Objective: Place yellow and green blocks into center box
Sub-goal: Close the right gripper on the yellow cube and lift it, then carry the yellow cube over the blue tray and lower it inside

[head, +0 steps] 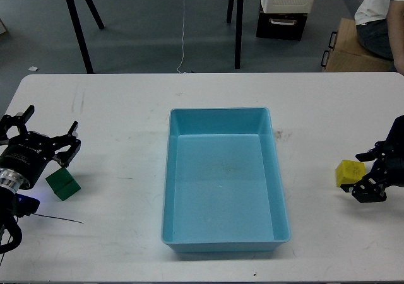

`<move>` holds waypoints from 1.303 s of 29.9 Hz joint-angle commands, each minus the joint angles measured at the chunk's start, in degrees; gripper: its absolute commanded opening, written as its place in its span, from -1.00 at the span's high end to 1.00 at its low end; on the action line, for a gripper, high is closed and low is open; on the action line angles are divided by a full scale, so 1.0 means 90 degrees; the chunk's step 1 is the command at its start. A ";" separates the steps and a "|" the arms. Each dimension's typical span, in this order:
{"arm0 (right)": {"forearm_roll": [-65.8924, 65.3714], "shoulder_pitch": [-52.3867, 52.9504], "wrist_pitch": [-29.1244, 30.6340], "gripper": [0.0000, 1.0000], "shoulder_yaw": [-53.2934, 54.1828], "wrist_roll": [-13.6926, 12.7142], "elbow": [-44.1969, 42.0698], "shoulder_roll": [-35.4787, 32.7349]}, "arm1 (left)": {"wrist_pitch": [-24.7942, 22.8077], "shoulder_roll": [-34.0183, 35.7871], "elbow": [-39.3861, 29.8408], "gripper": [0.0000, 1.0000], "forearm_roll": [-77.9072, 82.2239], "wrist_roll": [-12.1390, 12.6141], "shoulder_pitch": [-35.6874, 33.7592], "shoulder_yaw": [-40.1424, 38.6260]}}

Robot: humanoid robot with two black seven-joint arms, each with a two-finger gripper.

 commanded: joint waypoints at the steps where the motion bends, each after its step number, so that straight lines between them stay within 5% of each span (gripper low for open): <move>1: 0.0000 0.0057 -0.0001 -0.88 -0.0145 0.0000 -0.0164 0.0080 | 0.0000 -0.0006 0.0000 -1.00 0.0000 0.0000 0.0007 0.0000; 9: 0.0000 0.0076 -0.0001 -0.77 -0.0155 0.0000 -0.0194 0.0178 | 0.0000 -0.0045 0.0117 -1.00 0.0000 0.0000 0.0007 0.0000; 13: 0.0000 0.0076 -0.0001 -0.36 -0.0223 0.0000 -0.0194 0.0178 | 0.0000 -0.0045 0.0127 -1.00 0.0000 0.0000 0.0007 0.0000; 18: 0.0000 0.0086 -0.0001 -0.20 -0.0399 0.0000 -0.0194 0.0168 | 0.0000 -0.0045 0.0127 -1.00 0.0000 0.0000 0.0007 0.0000; 28: 0.0000 0.0465 -0.0001 0.68 -0.0389 0.0000 -0.0203 0.0168 | 0.0000 -0.0045 0.0136 -1.00 0.0000 0.0000 -0.0003 0.0000; 39: 0.0000 0.2574 -0.0020 0.88 -0.0370 0.0000 0.0021 0.0713 | 0.0000 -0.0026 0.0136 -1.00 0.0000 0.0000 -0.0003 0.0000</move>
